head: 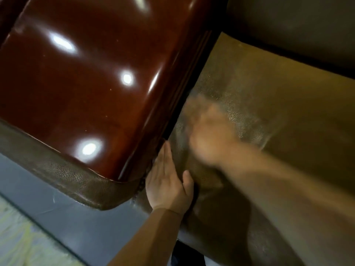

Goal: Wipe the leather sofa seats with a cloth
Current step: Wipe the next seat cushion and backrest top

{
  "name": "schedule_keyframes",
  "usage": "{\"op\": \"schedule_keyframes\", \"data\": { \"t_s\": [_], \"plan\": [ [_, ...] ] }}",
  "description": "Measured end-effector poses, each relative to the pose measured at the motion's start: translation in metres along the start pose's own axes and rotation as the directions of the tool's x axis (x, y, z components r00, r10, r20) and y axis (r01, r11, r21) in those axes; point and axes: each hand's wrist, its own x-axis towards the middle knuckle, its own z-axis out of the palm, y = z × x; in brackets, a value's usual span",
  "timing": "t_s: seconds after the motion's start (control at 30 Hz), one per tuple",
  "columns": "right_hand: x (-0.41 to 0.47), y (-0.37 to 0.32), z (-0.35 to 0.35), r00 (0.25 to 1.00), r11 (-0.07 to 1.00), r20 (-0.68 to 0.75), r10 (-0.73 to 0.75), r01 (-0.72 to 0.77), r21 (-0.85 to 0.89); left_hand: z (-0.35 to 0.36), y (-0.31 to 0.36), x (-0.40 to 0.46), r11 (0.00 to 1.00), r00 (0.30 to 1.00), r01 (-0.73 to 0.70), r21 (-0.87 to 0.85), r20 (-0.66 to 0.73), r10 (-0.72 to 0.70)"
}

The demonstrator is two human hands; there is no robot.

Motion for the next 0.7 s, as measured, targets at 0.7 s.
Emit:
{"op": "schedule_keyframes", "data": {
  "t_s": [0.7],
  "plan": [
    [-0.063,0.003,0.007,0.905,0.901,0.131,-0.404,0.419,-0.113,-0.012,-0.018,-0.079,0.958,0.968,0.216,-0.188,-0.084,-0.235]
  ]
}}
